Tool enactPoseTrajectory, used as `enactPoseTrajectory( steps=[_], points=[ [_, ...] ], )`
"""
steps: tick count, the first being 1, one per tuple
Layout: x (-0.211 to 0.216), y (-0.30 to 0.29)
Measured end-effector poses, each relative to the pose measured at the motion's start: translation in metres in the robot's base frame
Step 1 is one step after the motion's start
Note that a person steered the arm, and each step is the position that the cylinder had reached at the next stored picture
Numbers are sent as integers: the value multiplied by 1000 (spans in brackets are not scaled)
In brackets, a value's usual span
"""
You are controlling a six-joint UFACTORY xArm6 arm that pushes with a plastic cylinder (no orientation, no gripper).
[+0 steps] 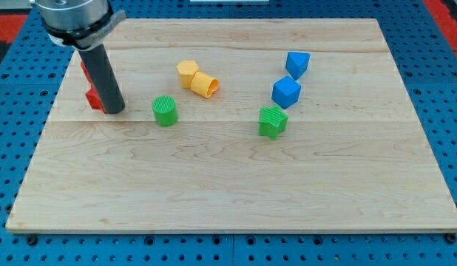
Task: Push the green star to the top right of the board
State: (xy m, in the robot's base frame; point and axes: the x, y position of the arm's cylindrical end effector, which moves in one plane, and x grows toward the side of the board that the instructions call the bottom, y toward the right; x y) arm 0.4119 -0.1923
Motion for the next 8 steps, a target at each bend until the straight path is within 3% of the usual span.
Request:
enactPoseTrajectory(
  steps=[1,3,5,8],
  points=[
    [-8,-14],
    [8,12],
    [11,78],
    [51,262]
  ],
)
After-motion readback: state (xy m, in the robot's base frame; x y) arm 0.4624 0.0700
